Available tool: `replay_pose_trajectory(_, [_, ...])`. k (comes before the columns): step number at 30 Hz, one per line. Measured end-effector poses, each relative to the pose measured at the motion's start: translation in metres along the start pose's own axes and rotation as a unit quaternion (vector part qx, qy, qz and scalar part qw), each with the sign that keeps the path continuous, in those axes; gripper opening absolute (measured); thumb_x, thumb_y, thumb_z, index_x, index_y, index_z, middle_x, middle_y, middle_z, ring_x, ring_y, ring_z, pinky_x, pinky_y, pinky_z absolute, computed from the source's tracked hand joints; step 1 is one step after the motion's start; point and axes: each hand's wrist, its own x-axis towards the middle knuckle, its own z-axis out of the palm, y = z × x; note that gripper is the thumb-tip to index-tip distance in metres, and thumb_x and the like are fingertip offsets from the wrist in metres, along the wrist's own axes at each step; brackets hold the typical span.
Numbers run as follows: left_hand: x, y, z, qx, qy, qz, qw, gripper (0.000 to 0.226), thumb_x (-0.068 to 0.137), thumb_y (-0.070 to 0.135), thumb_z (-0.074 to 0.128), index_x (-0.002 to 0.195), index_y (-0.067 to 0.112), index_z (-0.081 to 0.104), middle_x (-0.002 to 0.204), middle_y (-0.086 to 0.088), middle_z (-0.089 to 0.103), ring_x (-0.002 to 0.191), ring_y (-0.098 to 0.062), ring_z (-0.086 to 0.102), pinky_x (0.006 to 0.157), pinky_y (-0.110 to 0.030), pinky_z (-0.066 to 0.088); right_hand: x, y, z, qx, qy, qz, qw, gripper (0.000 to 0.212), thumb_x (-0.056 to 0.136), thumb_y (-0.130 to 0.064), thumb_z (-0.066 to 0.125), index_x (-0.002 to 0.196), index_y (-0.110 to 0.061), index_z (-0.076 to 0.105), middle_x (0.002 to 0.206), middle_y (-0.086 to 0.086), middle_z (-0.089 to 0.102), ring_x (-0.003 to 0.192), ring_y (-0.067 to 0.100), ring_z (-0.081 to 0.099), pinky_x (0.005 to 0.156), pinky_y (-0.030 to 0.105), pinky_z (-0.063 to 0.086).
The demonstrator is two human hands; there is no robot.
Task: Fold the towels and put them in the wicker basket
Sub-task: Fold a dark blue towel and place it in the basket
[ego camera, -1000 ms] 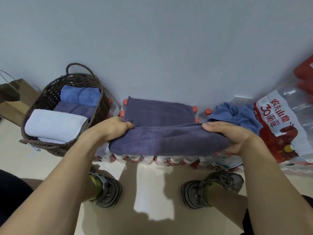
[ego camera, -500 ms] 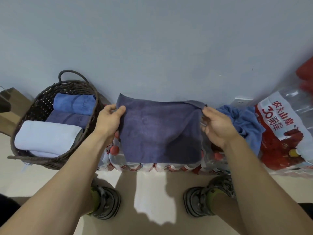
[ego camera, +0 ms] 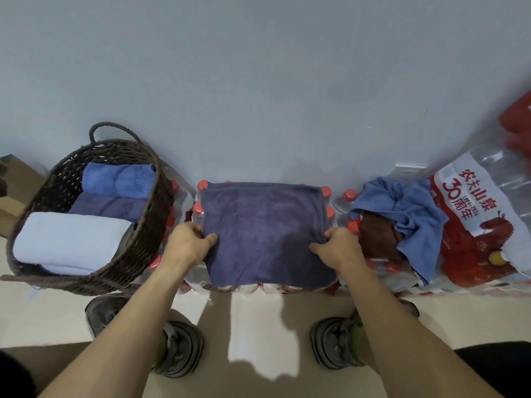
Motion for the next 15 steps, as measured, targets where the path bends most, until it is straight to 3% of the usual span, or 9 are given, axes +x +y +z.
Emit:
replay_pose_trajectory(3, [-0.001,-0.005,0.002,0.024,-0.020,-0.001,0.999,0.023,0.087,0.026,0.070,0.077,0.007,0.061,0.073,-0.014,0.071,0.072,-0.030,0.070,0.073,-0.044,0.060,-0.004,0.006,-0.009,-0.039,-0.008,0.030,0.999,0.029,0.079,-0.021,0.074,0.063,-0.014,0.050,0.066,0.004,0.055,0.056,0.018,0.049,0.045,0.023,0.030])
replay_pose_trajectory(6, [-0.004,-0.006,0.006,0.028,-0.036,-0.002,0.999,0.023,0.087,0.031,0.069,0.084,0.010,0.060,0.079,-0.013,0.071,0.076,-0.030,0.070,0.076,-0.044,0.059,-0.007,0.008,-0.018,-0.071,-0.029,0.073,0.994,0.019,0.078,-0.019,0.073,0.082,-0.008,0.059,0.084,0.009,0.061,0.067,0.025,0.054,0.046,0.024,0.032])
replay_pose_trajectory(8, [-0.006,-0.003,0.010,0.020,-0.022,0.018,0.999,0.024,0.086,0.035,0.069,0.087,0.015,0.056,0.082,-0.007,0.069,0.079,-0.029,0.068,0.076,-0.044,0.058,-0.011,0.005,-0.020,-0.079,-0.026,0.080,0.993,0.026,0.078,-0.020,0.074,0.096,-0.006,0.060,0.093,0.011,0.063,0.074,0.027,0.058,0.050,0.026,0.038])
replay_pose_trajectory(11, [-0.006,0.002,0.012,0.008,0.006,0.032,0.999,0.027,0.084,0.040,0.070,0.091,0.020,0.054,0.081,0.001,0.066,0.082,-0.024,0.066,0.079,-0.042,0.057,-0.013,-0.007,-0.017,-0.076,0.044,0.015,0.996,0.041,0.077,-0.022,0.075,0.110,-0.009,0.054,0.110,0.013,0.058,0.096,0.033,0.060,0.072,0.036,0.051])
replay_pose_trajectory(15, [0.015,0.014,0.007,-0.067,0.028,0.037,0.997,0.025,0.082,0.034,0.076,0.088,0.014,0.062,0.079,-0.003,0.069,0.081,-0.026,0.067,0.081,-0.041,0.056,0.007,-0.027,-0.018,-0.036,0.124,-0.081,0.988,0.040,0.083,-0.017,0.069,0.120,-0.009,0.055,0.121,0.018,0.052,0.112,0.037,0.051,0.090,0.037,0.045])
